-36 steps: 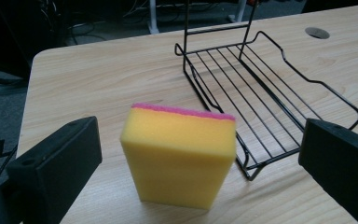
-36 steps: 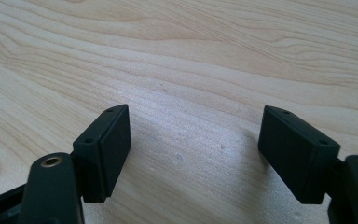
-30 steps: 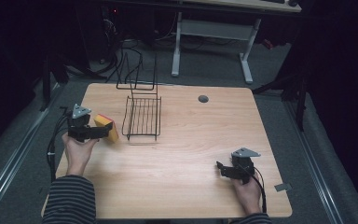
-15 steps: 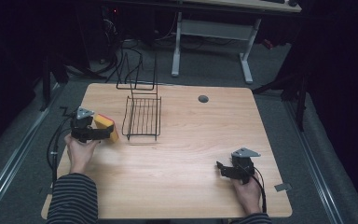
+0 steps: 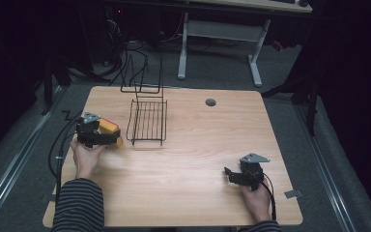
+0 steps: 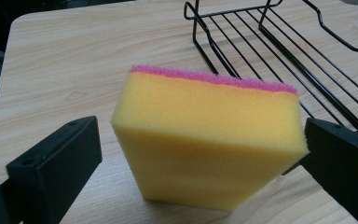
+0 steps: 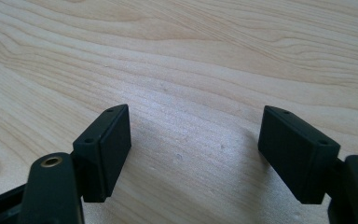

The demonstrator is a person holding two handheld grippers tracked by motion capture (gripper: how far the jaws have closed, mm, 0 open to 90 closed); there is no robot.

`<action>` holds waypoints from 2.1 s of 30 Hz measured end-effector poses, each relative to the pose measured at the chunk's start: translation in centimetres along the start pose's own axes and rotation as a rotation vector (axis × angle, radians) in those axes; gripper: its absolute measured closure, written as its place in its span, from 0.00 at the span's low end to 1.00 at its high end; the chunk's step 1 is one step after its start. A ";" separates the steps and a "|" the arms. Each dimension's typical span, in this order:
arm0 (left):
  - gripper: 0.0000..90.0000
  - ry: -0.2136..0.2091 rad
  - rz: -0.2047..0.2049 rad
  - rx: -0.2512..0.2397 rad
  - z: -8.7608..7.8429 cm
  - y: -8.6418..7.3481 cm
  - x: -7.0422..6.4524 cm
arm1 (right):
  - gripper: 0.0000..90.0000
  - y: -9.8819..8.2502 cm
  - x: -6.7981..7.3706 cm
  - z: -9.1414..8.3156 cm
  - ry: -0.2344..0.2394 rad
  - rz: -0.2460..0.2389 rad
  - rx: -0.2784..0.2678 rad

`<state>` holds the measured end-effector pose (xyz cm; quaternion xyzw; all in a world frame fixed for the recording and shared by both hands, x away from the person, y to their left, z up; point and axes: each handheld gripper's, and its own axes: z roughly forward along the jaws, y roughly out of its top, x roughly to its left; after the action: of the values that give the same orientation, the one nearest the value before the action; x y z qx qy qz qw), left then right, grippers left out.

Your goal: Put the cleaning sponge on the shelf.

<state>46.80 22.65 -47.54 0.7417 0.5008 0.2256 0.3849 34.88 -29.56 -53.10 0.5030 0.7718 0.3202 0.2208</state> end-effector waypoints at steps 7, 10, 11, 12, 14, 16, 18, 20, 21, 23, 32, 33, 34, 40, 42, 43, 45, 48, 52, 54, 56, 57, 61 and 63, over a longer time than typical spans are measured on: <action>0.00 0.008 0.000 0.021 0.6 -0.1 -0.1 | 0.29 0.0 0.0 0.0 0.000 0.000 0.000; 0.00 0.005 -0.001 0.027 0.7 -0.2 -0.2 | 0.29 0.0 0.0 0.0 0.000 0.000 0.000; 0.00 0.007 0.002 0.030 0.8 -0.2 -0.2 | 0.29 0.0 0.0 0.0 0.000 0.000 0.000; 0.01 0.005 -0.001 0.032 0.8 -0.2 -0.2 | 0.29 0.0 0.0 0.0 0.000 0.000 0.000; 0.01 0.005 0.003 0.038 1.0 -0.3 -0.2 | 0.29 0.0 0.0 0.0 0.000 0.000 0.000; 0.02 0.007 -0.001 0.044 1.2 -0.3 -0.2 | 0.29 0.0 0.0 0.0 0.000 0.000 0.000; 0.03 0.010 -0.005 0.050 1.4 -0.4 -0.2 | 0.29 0.0 0.0 0.0 0.000 0.000 0.000; 0.03 0.010 -0.004 0.056 1.5 -0.4 -0.1 | 0.29 0.0 0.0 0.0 0.000 0.000 0.000; 0.04 0.013 -0.003 0.057 1.5 -0.5 -0.2 | 0.29 0.0 0.0 0.0 0.000 0.000 0.000; 0.06 0.019 0.004 0.056 1.6 -0.5 -0.2 | 0.29 0.0 0.0 0.0 0.000 -0.002 0.000; 0.13 0.016 0.015 0.065 2.0 -0.7 -0.1 | 0.29 0.0 0.0 0.0 0.000 0.000 0.000; 0.14 0.012 0.014 0.068 2.0 -0.7 -0.1 | 0.29 0.0 0.0 0.0 0.000 0.000 0.000; 0.16 0.012 0.014 0.070 2.1 -0.7 -0.1 | 0.29 0.0 0.0 0.0 0.000 0.001 0.000; 0.19 0.008 0.024 0.077 2.1 -0.8 -0.1 | 0.29 0.0 0.0 0.0 0.000 0.000 0.000; 0.21 0.008 0.030 0.077 2.1 -0.8 -0.2 | 0.29 0.0 0.0 0.0 0.000 0.000 0.000; 0.21 0.008 0.032 0.078 2.1 -0.8 -0.2 | 0.29 0.0 0.0 0.0 0.000 0.001 0.000; 0.23 0.008 0.037 0.079 2.1 -0.8 -0.1 | 0.29 0.0 0.0 0.0 0.000 0.000 0.000; 0.24 0.008 0.042 0.081 2.0 -0.8 -0.2 | 0.29 0.0 0.0 0.0 0.000 -0.001 -0.001; 0.25 0.010 0.043 0.078 2.0 -0.8 -0.2 | 0.29 0.0 0.0 0.0 0.000 0.001 0.000; 0.25 0.010 0.046 0.078 2.0 -0.8 -0.3 | 0.29 0.0 0.0 0.0 0.000 0.001 0.000; 0.25 0.010 0.047 0.074 1.9 -0.8 -0.3 | 0.29 0.0 0.0 0.0 0.000 -0.001 -0.001; 0.25 0.009 0.047 0.071 1.9 -0.8 -0.3 | 0.29 0.0 0.0 0.0 0.000 -0.001 -0.001; 0.26 -0.002 0.048 0.061 1.5 -0.6 -0.5 | 0.29 0.0 0.0 0.0 0.000 0.000 0.000; 0.26 -0.007 0.048 0.058 1.3 -0.5 -0.6 | 0.29 0.0 0.0 0.0 0.000 0.001 0.000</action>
<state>47.24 21.78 -48.72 0.7652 0.4879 0.2175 0.3594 34.87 -29.55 -53.10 0.5033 0.7716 0.3203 0.2208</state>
